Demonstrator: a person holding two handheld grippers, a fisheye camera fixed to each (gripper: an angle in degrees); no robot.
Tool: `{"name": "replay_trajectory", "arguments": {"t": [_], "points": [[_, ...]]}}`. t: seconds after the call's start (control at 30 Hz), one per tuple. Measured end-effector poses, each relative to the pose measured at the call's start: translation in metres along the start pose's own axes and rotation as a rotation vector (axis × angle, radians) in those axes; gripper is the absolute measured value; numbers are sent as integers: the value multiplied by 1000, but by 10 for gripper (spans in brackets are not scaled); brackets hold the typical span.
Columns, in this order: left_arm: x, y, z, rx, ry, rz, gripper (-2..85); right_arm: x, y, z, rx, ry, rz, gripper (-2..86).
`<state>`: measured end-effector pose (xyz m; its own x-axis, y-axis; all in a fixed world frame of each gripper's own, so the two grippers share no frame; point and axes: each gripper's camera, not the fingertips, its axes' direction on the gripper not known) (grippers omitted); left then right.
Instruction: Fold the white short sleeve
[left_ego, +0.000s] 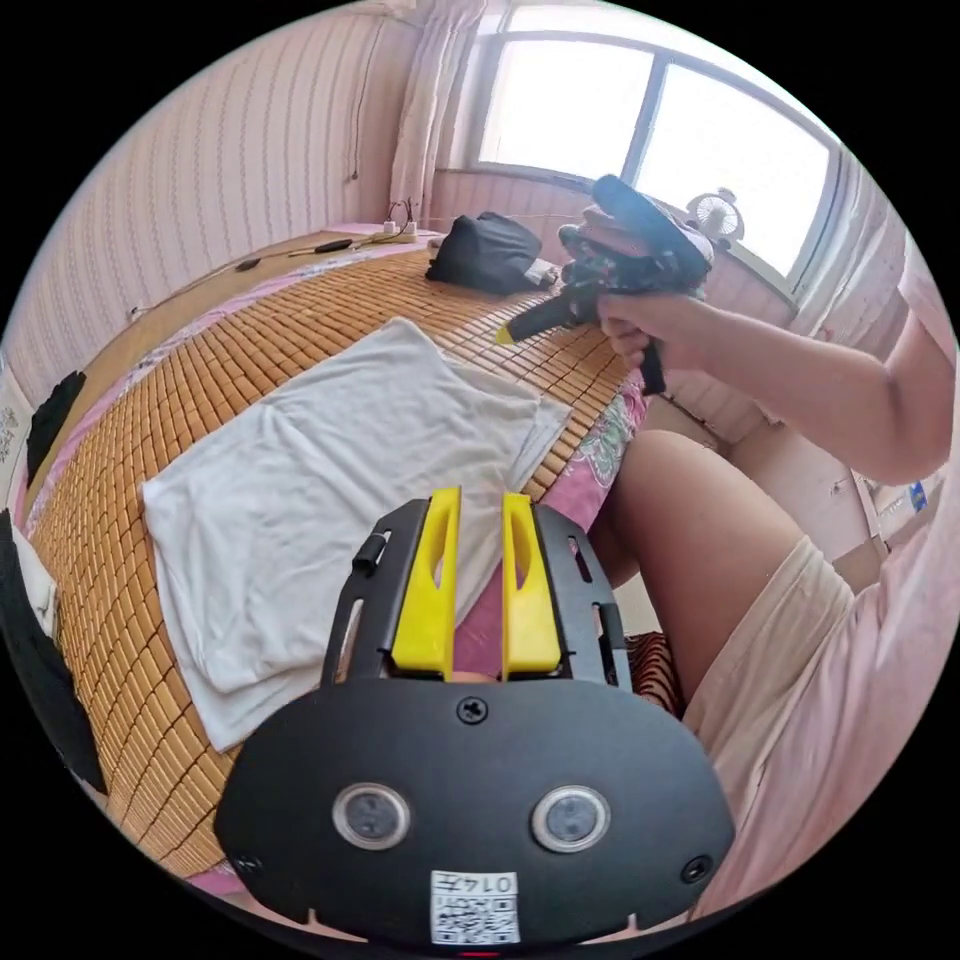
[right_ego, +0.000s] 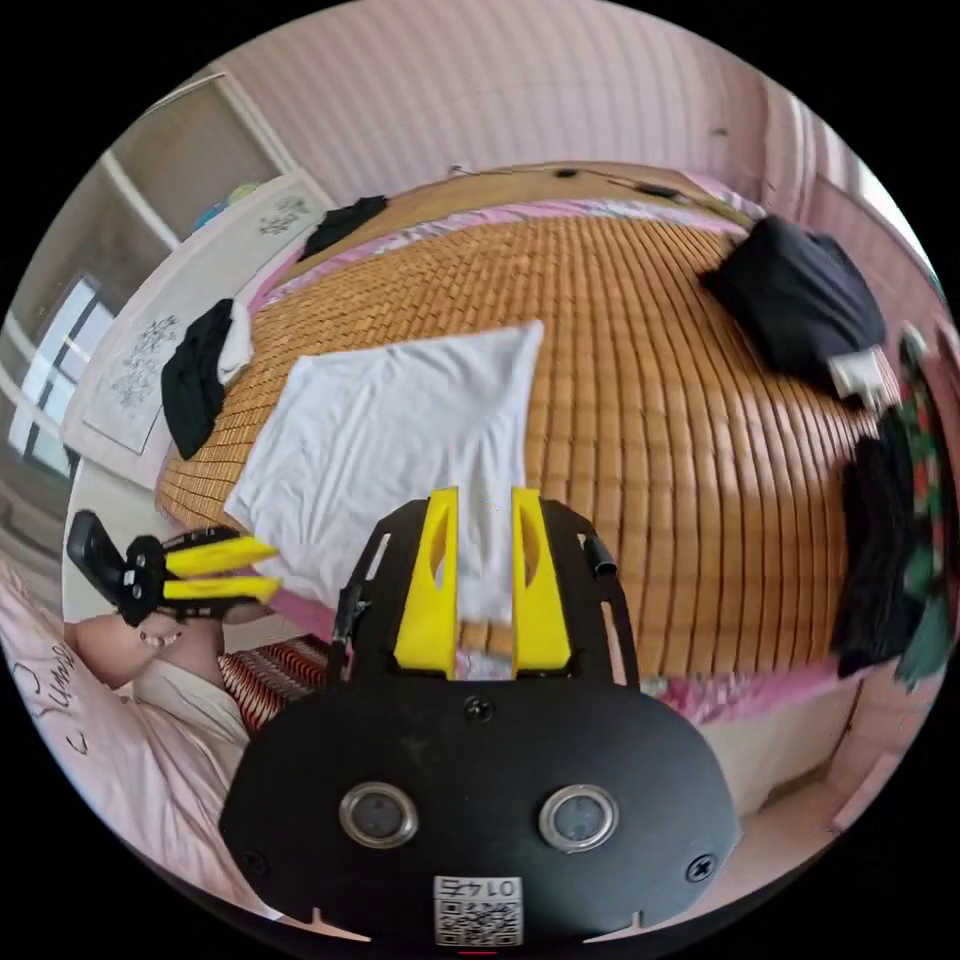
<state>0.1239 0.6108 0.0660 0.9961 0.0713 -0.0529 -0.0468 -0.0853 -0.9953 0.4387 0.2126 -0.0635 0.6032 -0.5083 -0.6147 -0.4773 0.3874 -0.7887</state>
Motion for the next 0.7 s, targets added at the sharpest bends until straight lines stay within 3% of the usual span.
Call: {"name": "replay_trajectory", "arguments": {"t": [0.13, 0.37, 0.6, 0.7], "points": [[26, -26, 27, 25, 28, 84, 110, 31, 36, -1, -85, -2, 49, 104], [70, -70, 88, -32, 21, 183, 179, 82, 51, 0, -75, -213, 106, 12], [77, -90, 108, -56, 30, 143, 155, 141, 67, -34, 57, -569, 160, 3], [77, -97, 112, -90, -22, 125, 59, 157, 70, -48, 90, -626, 131, 5]]}}
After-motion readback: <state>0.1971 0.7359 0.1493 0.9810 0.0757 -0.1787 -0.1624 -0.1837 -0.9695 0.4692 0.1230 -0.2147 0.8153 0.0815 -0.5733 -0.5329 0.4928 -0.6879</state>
